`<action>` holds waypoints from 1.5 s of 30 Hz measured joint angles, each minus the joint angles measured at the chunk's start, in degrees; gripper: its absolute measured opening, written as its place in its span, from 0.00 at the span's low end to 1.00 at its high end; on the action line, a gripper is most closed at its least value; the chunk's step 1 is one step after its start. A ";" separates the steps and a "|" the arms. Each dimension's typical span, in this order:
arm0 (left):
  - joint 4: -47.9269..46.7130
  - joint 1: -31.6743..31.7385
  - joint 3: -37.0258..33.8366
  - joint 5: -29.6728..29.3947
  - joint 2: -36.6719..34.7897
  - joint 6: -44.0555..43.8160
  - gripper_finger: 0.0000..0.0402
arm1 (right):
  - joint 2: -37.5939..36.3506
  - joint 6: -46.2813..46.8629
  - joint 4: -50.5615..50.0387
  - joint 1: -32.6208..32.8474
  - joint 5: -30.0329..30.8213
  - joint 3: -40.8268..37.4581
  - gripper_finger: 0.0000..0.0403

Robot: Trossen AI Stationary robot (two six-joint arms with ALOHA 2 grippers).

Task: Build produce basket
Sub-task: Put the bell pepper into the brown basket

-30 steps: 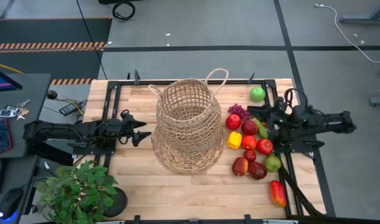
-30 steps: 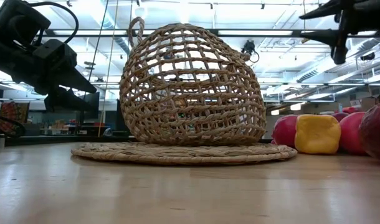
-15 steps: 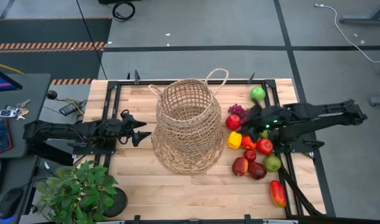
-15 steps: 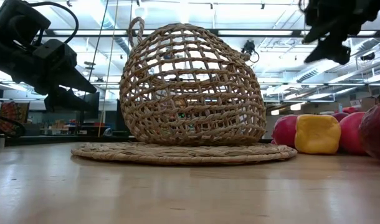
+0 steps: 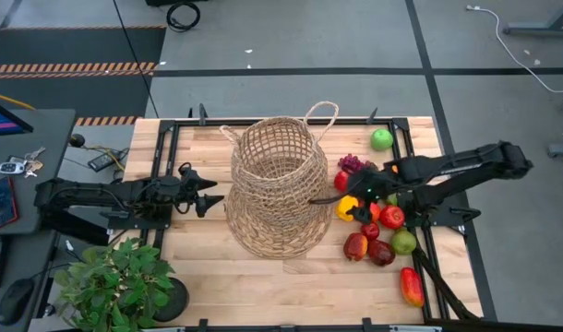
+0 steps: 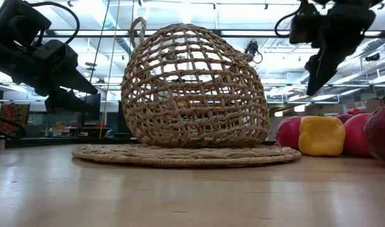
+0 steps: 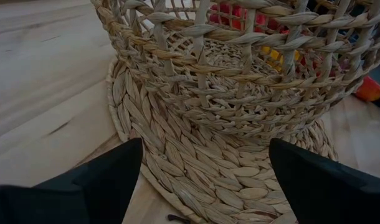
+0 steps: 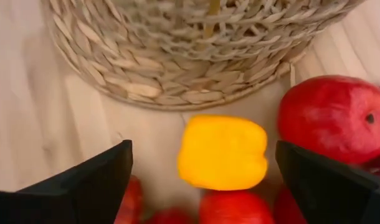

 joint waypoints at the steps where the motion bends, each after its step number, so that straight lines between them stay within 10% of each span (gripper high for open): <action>1: 0.00 0.02 0.00 0.01 0.00 0.00 0.89 | 0.79 -0.86 0.02 -0.01 0.02 0.01 0.98; 45: -0.04 0.02 0.00 0.01 0.00 0.02 0.89 | 17.28 -0.33 5.22 -1.95 1.53 -2.55 0.99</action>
